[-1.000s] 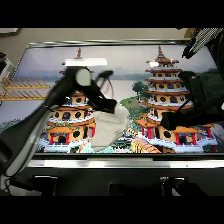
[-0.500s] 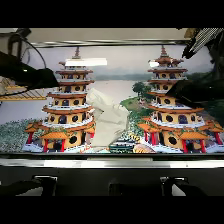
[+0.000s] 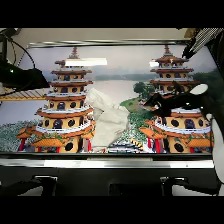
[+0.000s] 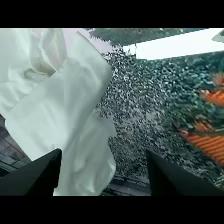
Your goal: Fold the clothes and pants, and hang the long-sleeved shirts on hangers.
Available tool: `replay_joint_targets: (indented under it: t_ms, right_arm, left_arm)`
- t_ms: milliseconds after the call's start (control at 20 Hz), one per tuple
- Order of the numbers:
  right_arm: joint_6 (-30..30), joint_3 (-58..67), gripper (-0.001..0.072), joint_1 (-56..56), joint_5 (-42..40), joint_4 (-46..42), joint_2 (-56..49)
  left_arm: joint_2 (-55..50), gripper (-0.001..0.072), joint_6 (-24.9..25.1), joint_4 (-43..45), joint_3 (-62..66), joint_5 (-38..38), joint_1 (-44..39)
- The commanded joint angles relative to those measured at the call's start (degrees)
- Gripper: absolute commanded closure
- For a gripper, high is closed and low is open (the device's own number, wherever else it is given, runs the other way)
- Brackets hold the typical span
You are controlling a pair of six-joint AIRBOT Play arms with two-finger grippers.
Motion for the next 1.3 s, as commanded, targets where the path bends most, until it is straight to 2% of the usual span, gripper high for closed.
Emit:
replay_joint_targets:
  t_ms: [0, 200, 400, 550, 700, 750, 800, 850, 900, 1050, 1250]
  right_arm:
    - [-0.4, -0.9, 0.0106, 5.5, -6.3, 4.5, -7.3]
    - [-1.3, -0.9, 0.0107, 9.8, -11.1, 8.6, -11.5]
    - [-1.3, -0.9, 0.011, 12.7, -16.7, 8.9, -12.5]
    - [-1.0, -0.9, 0.0125, 14.7, -19.9, 9.2, -12.5]
    - [-1.0, -0.9, 0.0328, 16.6, -22.8, 9.0, -12.5]
    - [-1.0, -0.9, 0.0369, 16.7, -23.3, 9.0, -12.5]
    - [-1.1, -0.9, 0.0453, 16.7, -23.3, 8.9, -12.5]
    - [-1.4, -0.9, 0.0656, 16.6, -23.2, 8.5, -12.5]
    - [-1.7, -0.9, 0.068, 16.6, -22.9, 8.2, -12.5]
    - [-1.9, -0.9, 0.068, 16.5, -21.0, 6.8, -12.0]
    - [-1.8, -0.9, 0.068, 16.5, -16.8, 2.1, -10.6]
  left_arm:
    - [0.1, 0.0237, 0.0, 0.1, 0.0, -0.2, 0.1]
    - [0.1, 0.0237, 0.0, 0.1, 0.0, -0.2, 0.1]
    - [0.1, 0.0234, -1.3, 0.1, 0.0, -0.2, 0.1]
    - [0.0, 0.0097, -3.5, 0.1, 0.0, -0.1, 0.1]
    - [0.1, 0.0097, -2.6, 0.1, 0.0, -0.2, 0.1]
    - [0.2, 0.0097, -2.1, 0.1, 0.0, -0.2, 0.1]
    - [0.2, 0.0098, -1.6, 0.1, -0.1, -0.2, 0.2]
    - [0.2, 0.0098, -1.3, 0.1, -0.3, -0.2, 0.4]
    - [0.4, 0.0098, -1.3, 0.1, -1.2, -0.2, 0.5]
    - [2.4, 0.0098, -1.2, -1.7, -10.2, 1.4, 1.8]
    - [7.4, 0.0098, 4.6, -15.0, -35.3, 12.8, 2.5]
